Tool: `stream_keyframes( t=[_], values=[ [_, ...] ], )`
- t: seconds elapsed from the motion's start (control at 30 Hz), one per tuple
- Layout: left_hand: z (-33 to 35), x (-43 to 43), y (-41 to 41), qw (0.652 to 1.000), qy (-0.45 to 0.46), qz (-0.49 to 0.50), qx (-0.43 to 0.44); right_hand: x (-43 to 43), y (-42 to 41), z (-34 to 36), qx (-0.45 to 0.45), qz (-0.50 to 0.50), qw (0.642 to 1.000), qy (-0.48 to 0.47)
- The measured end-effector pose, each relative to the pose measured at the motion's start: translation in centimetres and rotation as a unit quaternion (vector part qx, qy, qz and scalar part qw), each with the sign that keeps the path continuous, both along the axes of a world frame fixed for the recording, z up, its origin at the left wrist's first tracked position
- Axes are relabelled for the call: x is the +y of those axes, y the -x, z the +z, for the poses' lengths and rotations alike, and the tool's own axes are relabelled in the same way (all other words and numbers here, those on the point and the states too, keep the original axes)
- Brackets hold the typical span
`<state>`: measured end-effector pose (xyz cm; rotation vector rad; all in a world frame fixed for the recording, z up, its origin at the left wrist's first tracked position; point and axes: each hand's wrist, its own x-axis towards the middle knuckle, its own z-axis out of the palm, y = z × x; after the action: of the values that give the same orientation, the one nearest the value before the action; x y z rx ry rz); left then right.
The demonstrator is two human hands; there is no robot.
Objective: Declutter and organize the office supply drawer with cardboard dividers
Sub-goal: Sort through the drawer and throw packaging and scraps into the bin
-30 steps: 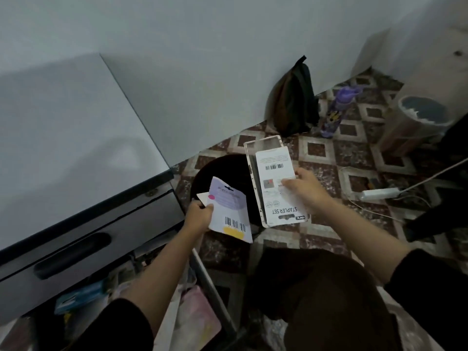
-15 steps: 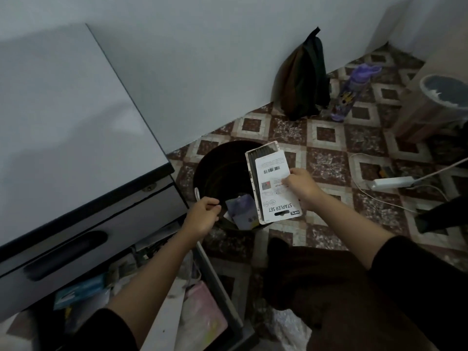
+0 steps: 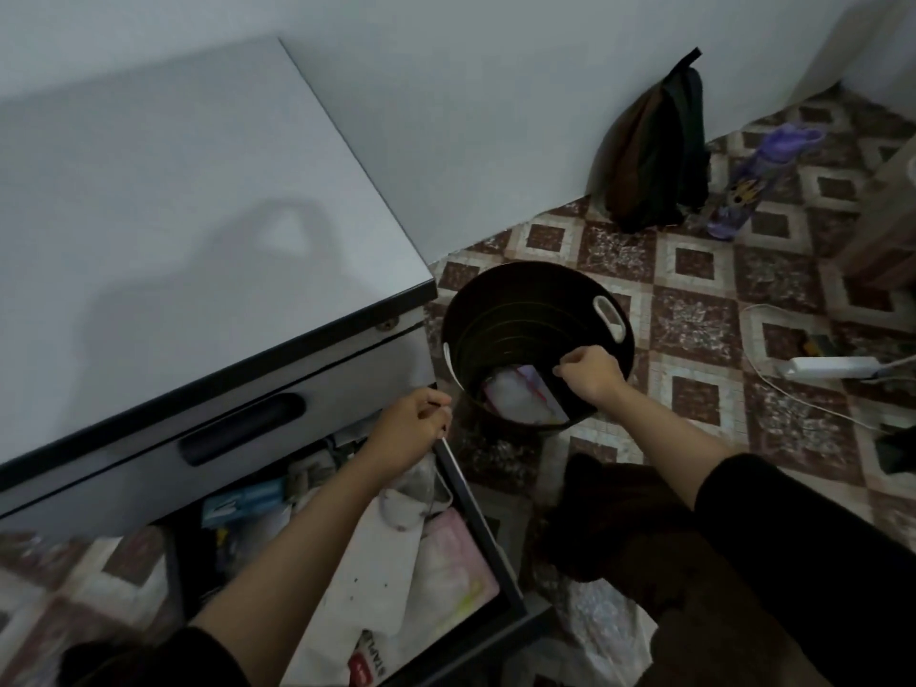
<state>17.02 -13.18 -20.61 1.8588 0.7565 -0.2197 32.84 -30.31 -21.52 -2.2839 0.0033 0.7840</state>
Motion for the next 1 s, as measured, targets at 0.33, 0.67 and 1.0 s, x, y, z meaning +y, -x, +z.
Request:
stream_keyframes(
  t=[0.33,0.67,1.0],
  values=[
    [2.3,4.1,12.2,0.996,-0.064,0.062,-0.003,6.7,10.5,1.2,-0.061,0.135,0.987,-0.069],
    [0.9,6.8,23.4,0.984,-0.115,0.111,0.074,9.8,19.4,0.0,-0.085,0.314,0.945,-0.008],
    [-1.3,7.7,27.4,0.973,-0.081,0.153,0.152,11.4,21.6,-2.5,-0.114,0.403,0.906,0.063]
  ],
)
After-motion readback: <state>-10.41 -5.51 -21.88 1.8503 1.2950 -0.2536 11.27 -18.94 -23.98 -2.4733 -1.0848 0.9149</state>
